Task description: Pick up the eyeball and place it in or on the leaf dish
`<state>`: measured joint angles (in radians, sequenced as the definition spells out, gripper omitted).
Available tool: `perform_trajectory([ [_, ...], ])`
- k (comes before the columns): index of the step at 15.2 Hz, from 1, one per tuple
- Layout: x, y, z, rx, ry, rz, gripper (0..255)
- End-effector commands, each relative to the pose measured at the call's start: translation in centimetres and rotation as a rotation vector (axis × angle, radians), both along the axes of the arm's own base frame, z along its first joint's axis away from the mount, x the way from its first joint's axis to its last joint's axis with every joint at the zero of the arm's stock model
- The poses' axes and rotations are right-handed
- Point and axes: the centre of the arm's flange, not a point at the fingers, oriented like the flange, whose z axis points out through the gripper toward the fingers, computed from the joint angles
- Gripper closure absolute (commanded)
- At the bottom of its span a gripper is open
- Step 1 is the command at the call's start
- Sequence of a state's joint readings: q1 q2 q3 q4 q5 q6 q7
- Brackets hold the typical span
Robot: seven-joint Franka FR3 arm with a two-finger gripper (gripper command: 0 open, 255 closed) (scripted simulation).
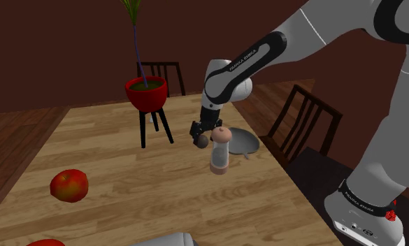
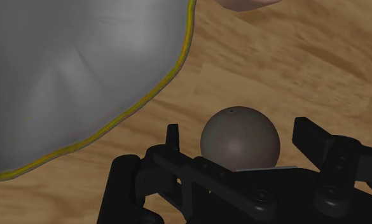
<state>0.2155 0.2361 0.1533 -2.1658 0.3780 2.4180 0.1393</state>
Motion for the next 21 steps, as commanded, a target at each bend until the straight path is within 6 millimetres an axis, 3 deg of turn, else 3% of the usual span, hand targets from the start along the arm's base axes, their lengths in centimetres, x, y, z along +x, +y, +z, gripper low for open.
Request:
perform_trajectory([
  [1,0.0,0.0,-0.1,0.000,0.000,0.000,0],
  [5,0.0,0.0,-0.1,0.000,0.000,0.000,0],
  [6,0.0,0.0,-0.1,0.000,0.000,0.000,255],
  [15,0.0,0.0,-0.1,0.000,0.000,0.000,255],
  [21,0.0,0.0,3.1,0.000,0.000,0.000,255],
])
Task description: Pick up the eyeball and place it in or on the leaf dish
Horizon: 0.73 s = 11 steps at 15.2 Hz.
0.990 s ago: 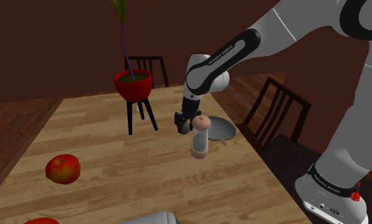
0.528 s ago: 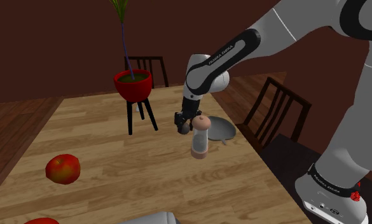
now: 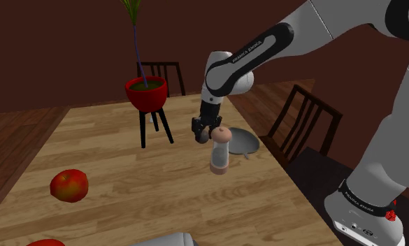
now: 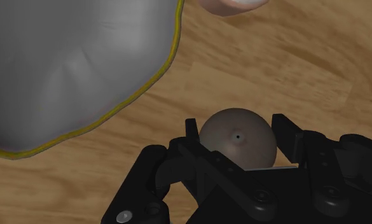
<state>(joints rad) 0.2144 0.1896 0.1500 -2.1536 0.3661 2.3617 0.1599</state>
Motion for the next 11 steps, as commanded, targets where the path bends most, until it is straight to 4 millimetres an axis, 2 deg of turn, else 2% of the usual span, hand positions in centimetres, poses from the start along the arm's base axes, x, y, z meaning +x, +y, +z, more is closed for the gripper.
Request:
perform_trajectory([
  [1,0.0,0.0,1.0,0.000,0.000,0.000,255],
  [11,0.0,0.0,6.3,0.000,0.000,0.000,255],
])
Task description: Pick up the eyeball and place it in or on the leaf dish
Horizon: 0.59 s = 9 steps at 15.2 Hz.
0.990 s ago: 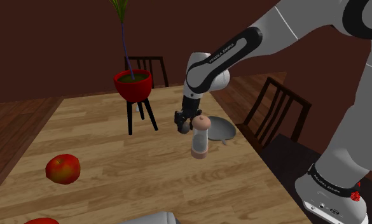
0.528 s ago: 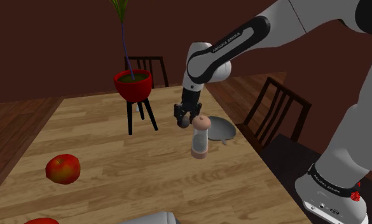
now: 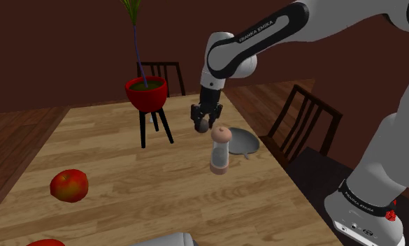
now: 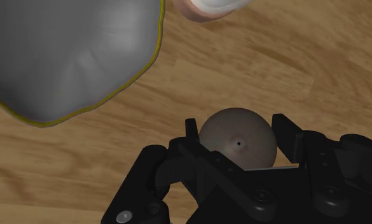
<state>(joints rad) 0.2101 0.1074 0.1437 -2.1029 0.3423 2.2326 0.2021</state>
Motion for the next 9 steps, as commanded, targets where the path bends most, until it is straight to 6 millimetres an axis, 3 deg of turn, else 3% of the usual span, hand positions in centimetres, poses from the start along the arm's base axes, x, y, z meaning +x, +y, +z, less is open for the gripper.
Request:
perform_trajectory([
  [1,-0.1,0.0,1.1,0.000,0.000,0.000,255],
  [6,-0.1,0.0,3.6,0.000,0.000,0.000,255],
  [9,-3.0,-2.6,3.7,0.000,0.000,0.000,255],
])
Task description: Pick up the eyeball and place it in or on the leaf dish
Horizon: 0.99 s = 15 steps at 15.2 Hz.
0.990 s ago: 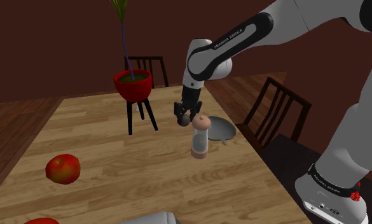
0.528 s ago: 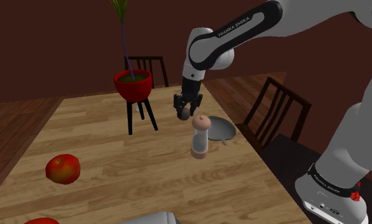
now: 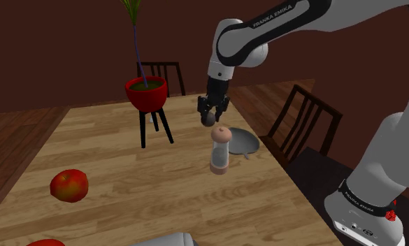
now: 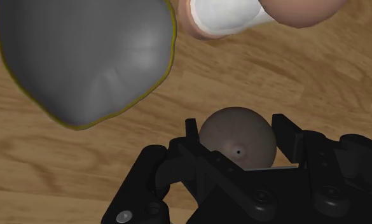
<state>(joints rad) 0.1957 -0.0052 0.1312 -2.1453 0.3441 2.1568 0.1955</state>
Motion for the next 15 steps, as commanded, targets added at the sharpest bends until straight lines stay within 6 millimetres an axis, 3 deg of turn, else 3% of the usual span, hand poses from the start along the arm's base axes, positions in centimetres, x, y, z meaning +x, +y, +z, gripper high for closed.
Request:
perform_trajectory([
  [1,-2.0,-1.7,0.1,0.000,0.000,0.000,255],
  [9,-9.7,-8.8,0.3,0.000,0.000,0.000,255],
  [15,-9.7,-8.8,-2.9,0.000,0.000,0.000,255],
])
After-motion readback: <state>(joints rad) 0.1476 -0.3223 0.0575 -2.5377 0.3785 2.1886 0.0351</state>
